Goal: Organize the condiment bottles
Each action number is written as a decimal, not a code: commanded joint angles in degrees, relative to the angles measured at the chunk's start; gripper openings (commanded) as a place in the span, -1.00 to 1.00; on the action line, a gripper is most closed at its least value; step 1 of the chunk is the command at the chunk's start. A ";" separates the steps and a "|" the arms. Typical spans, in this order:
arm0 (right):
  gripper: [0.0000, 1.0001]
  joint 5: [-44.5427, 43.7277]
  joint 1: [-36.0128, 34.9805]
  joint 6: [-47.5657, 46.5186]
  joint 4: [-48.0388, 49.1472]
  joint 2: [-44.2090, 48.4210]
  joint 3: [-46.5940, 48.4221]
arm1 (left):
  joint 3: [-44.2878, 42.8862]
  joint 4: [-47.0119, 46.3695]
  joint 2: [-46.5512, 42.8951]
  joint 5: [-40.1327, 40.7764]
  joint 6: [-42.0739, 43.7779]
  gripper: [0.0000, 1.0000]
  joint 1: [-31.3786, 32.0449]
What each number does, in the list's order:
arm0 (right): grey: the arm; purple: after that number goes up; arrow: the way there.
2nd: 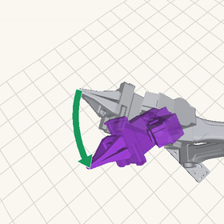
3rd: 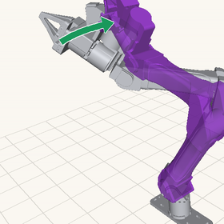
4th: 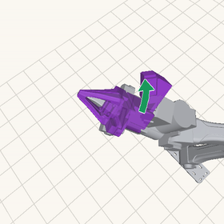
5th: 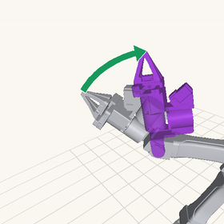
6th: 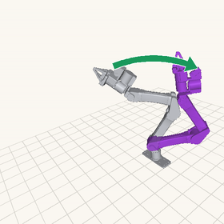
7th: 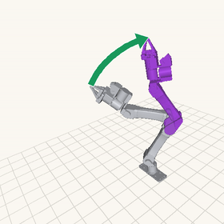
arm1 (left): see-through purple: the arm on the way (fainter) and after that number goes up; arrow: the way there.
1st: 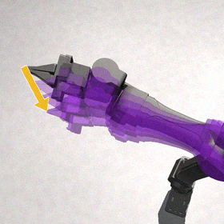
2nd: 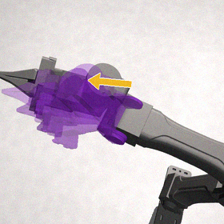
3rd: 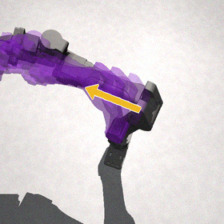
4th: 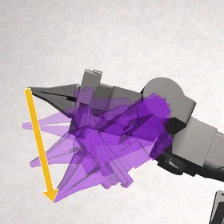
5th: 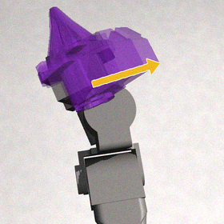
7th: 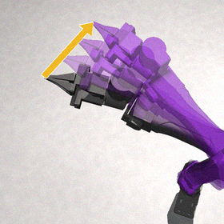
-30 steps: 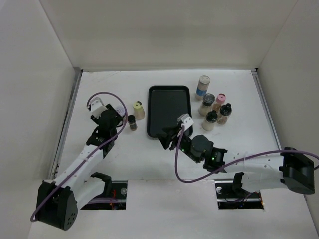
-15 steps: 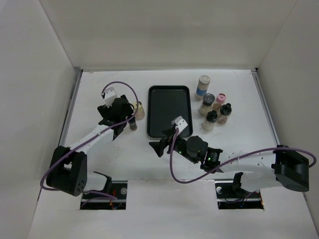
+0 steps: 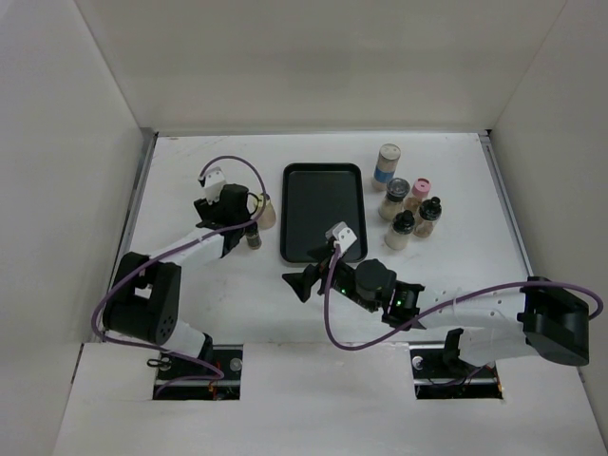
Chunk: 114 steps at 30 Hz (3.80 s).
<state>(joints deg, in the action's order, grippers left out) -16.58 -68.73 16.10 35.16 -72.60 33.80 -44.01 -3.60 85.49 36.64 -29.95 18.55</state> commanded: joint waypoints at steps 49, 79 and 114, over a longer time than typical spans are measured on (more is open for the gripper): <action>0.56 3.48 9.80 8.78 16.00 5.27 -9.02 | -47.83 -9.94 35.71 -7.20 6.40 -0.04 12.70; 0.37 6.65 9.89 9.65 15.03 2.99 -7.70 | -9.79 -0.98 -4.90 -6.58 7.28 0.53 8.39; 0.57 8.67 10.33 10.18 14.41 0.71 -6.64 | -19.35 -7.57 3.45 -7.90 9.47 -0.33 8.39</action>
<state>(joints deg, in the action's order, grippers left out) -8.69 -58.83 25.54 47.55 -71.72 25.02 -57.69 -5.13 93.30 27.16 -22.39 26.17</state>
